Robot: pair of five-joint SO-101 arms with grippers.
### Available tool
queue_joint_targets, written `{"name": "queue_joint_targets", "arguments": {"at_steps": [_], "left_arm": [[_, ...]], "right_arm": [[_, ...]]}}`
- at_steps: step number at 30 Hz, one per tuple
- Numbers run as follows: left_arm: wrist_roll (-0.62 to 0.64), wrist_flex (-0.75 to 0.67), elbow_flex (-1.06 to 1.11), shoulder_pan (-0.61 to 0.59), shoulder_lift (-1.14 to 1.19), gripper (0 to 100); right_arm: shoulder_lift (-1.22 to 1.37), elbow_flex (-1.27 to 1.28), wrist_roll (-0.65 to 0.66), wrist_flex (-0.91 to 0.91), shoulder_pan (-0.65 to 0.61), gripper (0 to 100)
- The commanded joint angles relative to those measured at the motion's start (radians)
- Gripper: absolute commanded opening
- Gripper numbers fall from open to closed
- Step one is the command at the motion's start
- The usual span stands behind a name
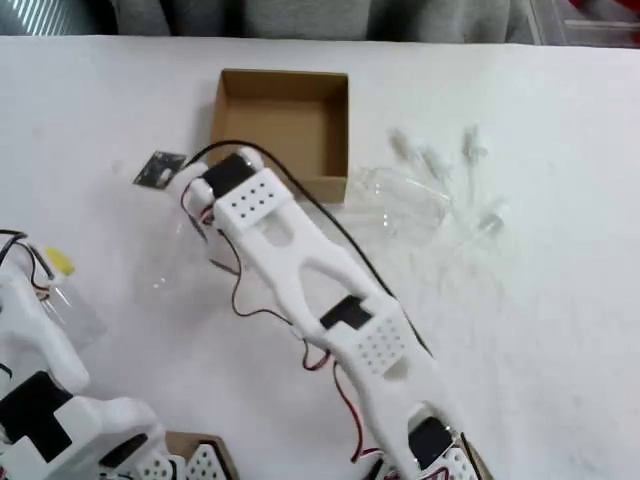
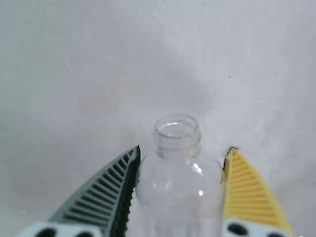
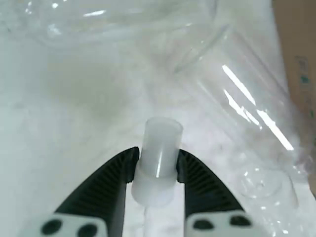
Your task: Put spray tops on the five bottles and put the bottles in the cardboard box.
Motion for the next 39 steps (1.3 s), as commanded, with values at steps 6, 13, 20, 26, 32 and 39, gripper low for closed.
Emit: {"name": "queue_joint_targets", "arguments": {"at_steps": [6, 13, 20, 26, 32, 39], "left_arm": [[0.012, 0.005, -0.055, 0.094, -0.015, 25], [0.012, 0.163, -0.241, 0.173, -0.015, 25], [0.014, 0.381, -0.465, 0.249, -0.016, 25], [0.025, 0.462, -0.522, 0.357, -0.157, 25], [0.077, 0.446, -0.463, 0.472, -0.371, 25], [0.081, 0.301, -0.244, 0.605, -0.550, 25]], "right_arm": [[-0.412, 0.334, -0.011, 0.033, 0.124, 1.8], [-0.562, 0.543, -0.005, 0.025, 0.329, 1.8], [-0.634, 0.621, 0.052, 0.025, 0.558, 1.8], [-0.645, 0.629, 0.052, 0.010, 0.685, 1.8], [-0.645, 0.628, 0.052, -0.018, 0.756, 1.8], [-0.705, 0.582, 0.025, -0.018, 0.799, 1.8]]}}
